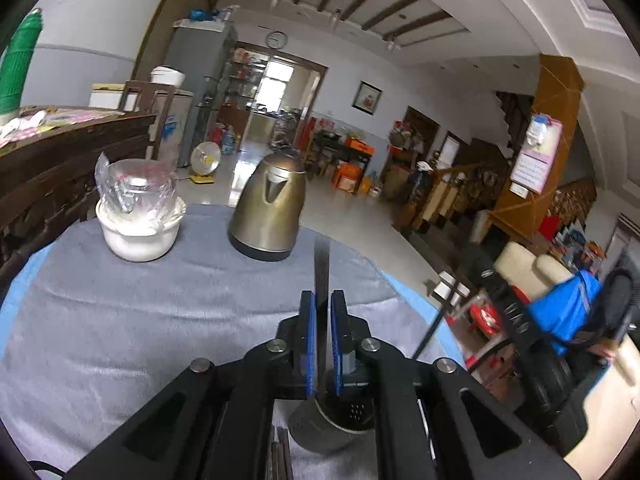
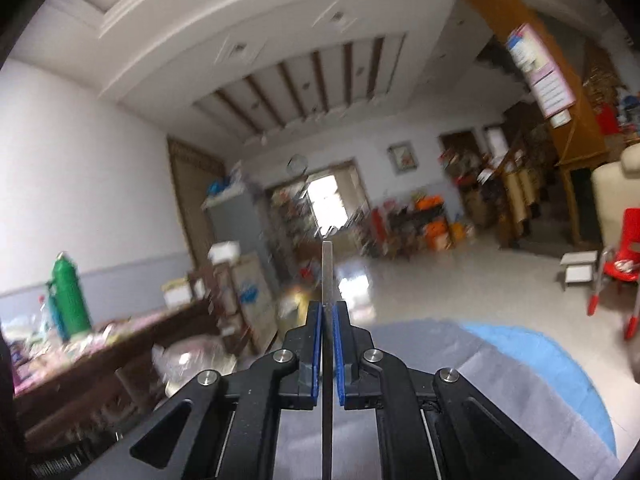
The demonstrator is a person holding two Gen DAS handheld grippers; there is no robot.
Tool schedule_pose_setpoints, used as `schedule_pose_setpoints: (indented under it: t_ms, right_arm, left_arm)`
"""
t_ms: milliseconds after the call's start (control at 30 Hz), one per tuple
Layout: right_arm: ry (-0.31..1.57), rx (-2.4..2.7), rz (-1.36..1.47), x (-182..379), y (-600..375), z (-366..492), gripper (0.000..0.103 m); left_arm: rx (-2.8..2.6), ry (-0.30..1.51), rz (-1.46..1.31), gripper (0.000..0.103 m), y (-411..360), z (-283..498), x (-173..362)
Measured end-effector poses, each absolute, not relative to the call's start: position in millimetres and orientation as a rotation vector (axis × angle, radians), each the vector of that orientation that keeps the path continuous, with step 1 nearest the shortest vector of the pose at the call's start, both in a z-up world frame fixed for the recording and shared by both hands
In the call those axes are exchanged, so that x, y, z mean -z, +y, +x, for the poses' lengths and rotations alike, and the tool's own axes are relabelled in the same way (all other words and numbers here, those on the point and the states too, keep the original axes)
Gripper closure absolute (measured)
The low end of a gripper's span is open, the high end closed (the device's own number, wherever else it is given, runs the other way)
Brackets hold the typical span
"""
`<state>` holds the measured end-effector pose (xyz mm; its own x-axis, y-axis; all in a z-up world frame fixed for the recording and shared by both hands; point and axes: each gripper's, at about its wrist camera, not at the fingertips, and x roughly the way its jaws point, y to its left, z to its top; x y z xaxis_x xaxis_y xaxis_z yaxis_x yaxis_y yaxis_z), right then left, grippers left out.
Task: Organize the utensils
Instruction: 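Lower the left tool's chopstick into the grey cup while the right tool inserts its chopstick and opens, then move the right tool back to the chopstick bundle while the left tool returns too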
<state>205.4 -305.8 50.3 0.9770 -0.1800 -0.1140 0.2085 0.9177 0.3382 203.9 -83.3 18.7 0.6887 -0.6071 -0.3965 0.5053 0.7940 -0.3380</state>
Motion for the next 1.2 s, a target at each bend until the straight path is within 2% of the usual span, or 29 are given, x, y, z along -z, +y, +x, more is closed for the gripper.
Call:
schedule_pose_setpoints:
  t_ms: [33, 100, 167, 233, 267, 300, 367, 633, 867, 1200]
  right_arm:
    - [0.091, 0.173, 0.364, -50.0, -308.3, 202.6, 0.096]
    - [0.125, 0.13, 0.379, -44.5, -316.9, 197.6, 0.095]
    - [0.169, 0.085, 0.411, -41.7, -331.0, 186.4, 0.094]
    - [0.188, 0.042, 0.451, -36.5, -341.8, 166.0, 0.089]
    - [0.195, 0.018, 0.482, -35.5, -346.5, 157.7, 0.077]
    - [0.193, 0.005, 0.504, -34.1, -351.4, 147.4, 0.059]
    - [0.162, -0.023, 0.549, -28.7, -356.0, 126.8, 0.04]
    - [0.226, -0.013, 0.59, -6.3, -359.8, 81.6, 0.043]
    - [0.432, -0.038, 0.59, 34.7, -343.0, 76.1, 0.043]
    - [0.743, -0.152, 0.553, 104.1, -273.3, 123.8, 0.063]
  left_arm:
    - [0.635, 0.511, -0.201, 0.089, -81.9, 199.7, -20.5]
    - [0.643, 0.495, -0.191, 0.06, -73.0, 193.1, -27.6]
    - [0.637, 0.463, -0.193, 0.057, -60.1, 185.4, -34.1]
    - [0.623, 0.455, -0.188, 0.056, -45.3, 180.6, -37.3]
    - [0.612, 0.458, -0.185, 0.053, -41.2, 178.4, -35.4]
    - [0.592, 0.466, -0.181, 0.052, -34.4, 176.2, -33.1]
    - [0.556, 0.496, -0.168, 0.052, -22.8, 173.8, -24.7]
    - [0.427, 0.757, -0.16, 0.051, 14.6, 175.7, 46.0]
    - [0.405, 0.899, -0.135, 0.051, 17.7, 160.1, 91.5]
    - [0.44, 0.941, -0.071, 0.048, 11.8, 137.4, 106.3]
